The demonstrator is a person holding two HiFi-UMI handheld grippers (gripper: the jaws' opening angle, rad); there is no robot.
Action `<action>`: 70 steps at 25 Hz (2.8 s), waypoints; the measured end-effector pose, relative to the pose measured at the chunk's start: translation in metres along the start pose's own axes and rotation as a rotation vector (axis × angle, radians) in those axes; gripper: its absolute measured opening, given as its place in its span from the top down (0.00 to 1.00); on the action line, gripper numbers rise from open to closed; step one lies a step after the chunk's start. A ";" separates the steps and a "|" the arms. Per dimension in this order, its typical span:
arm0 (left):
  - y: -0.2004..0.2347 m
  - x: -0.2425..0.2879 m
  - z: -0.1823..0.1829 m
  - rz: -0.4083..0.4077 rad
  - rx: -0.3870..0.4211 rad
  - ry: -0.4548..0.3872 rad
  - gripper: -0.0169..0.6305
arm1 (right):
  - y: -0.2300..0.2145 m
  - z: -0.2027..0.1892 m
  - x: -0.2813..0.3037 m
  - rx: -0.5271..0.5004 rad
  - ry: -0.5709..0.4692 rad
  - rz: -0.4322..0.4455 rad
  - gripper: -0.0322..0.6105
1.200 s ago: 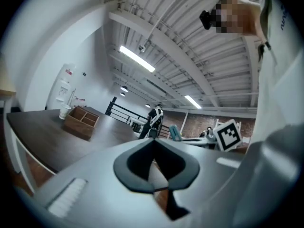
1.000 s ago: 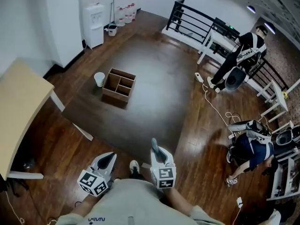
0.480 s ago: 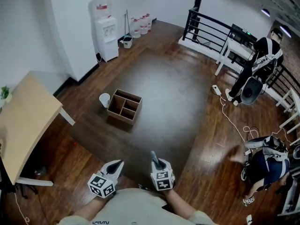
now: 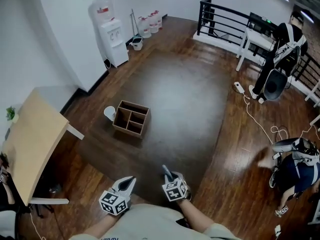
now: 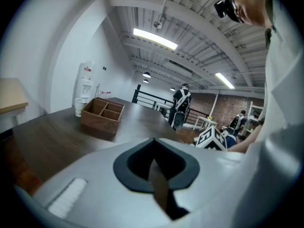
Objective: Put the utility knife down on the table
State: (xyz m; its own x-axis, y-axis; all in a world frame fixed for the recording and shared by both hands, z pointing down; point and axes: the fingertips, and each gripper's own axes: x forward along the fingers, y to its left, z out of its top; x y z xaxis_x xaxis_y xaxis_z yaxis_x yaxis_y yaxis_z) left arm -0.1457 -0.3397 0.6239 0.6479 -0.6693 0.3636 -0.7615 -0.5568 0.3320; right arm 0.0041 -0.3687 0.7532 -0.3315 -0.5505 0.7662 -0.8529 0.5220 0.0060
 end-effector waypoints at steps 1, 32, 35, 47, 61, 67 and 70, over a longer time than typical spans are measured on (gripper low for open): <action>-0.001 0.002 0.001 -0.003 0.006 0.004 0.98 | 0.001 -0.003 0.002 -0.004 0.014 0.011 0.83; -0.117 -0.073 -0.056 -0.436 0.010 0.036 0.97 | 0.084 -0.065 -0.206 0.343 -0.176 -0.331 0.83; -0.149 -0.086 -0.068 -0.522 0.041 0.055 0.97 | 0.109 -0.080 -0.238 0.358 -0.207 -0.348 0.84; -0.287 -0.121 -0.080 -0.778 0.173 0.052 0.97 | 0.115 -0.144 -0.386 0.490 -0.453 -0.573 0.95; -0.474 -0.194 -0.139 -1.014 0.369 0.016 0.97 | 0.156 -0.275 -0.545 0.574 -0.570 -0.841 0.95; -0.503 -0.200 -0.152 -1.040 0.376 0.018 0.97 | 0.161 -0.293 -0.556 0.581 -0.599 -0.826 0.95; -0.506 -0.199 -0.156 -1.030 0.391 0.020 0.97 | 0.161 -0.295 -0.556 0.565 -0.597 -0.807 0.95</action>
State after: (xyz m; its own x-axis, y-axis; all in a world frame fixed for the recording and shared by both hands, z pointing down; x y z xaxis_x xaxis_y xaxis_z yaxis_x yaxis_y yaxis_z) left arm 0.1140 0.1521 0.5189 0.9737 0.2110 0.0861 0.1922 -0.9632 0.1877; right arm 0.1702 0.2135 0.5182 0.3837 -0.8909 0.2433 -0.9125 -0.4062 -0.0485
